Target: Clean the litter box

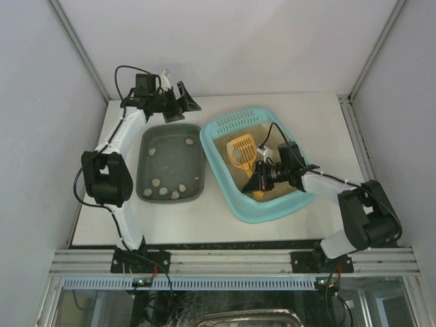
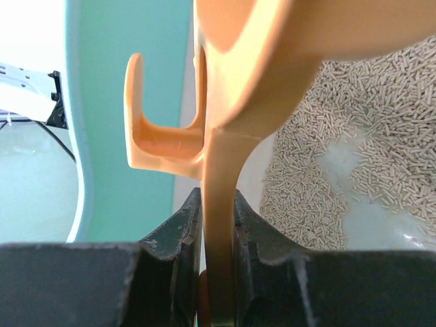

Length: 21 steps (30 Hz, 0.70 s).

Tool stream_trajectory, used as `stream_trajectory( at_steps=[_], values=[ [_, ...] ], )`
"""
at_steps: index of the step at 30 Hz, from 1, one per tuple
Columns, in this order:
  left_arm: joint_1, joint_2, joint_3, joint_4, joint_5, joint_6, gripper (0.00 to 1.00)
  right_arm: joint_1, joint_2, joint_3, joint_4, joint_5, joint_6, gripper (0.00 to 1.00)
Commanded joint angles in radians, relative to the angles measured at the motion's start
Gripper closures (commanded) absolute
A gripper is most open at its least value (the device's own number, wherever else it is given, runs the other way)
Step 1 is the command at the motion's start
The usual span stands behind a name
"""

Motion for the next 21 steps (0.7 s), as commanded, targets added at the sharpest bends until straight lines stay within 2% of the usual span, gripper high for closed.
stream_trajectory(
  at_steps=[1, 3, 6, 10, 16, 19, 21],
  values=[
    [0.006, -0.083, -0.048, -0.104, 0.082, 0.062, 0.0, -0.017, -0.114, -0.036, 0.157, 0.041, -0.014, 1.0],
    [-0.009, -0.132, -0.093, -0.107, 0.052, 0.123, 0.0, -0.018, -0.144, -0.041, 0.166, 0.053, -0.021, 1.0],
    [-0.042, -0.154, -0.076, -0.21, -0.004, 0.286, 0.0, -0.032, -0.158, -0.05, 0.194, 0.042, -0.006, 1.0],
    [-0.067, -0.166, -0.04, -0.31, -0.006, 0.407, 0.0, -0.081, -0.172, -0.129, 0.396, 0.018, 0.141, 1.0],
    [-0.12, -0.218, -0.069, -0.358, -0.137, 0.429, 0.0, -0.102, -0.185, -0.134, 0.487, -0.002, 0.228, 1.0],
    [-0.148, -0.225, -0.076, -0.366, -0.177, 0.436, 0.0, -0.076, -0.149, -0.091, 0.414, -0.038, 0.177, 1.0],
    [-0.16, -0.229, -0.072, -0.367, -0.183, 0.449, 0.0, -0.093, -0.136, -0.099, 0.45, -0.085, 0.22, 1.0]
  ],
)
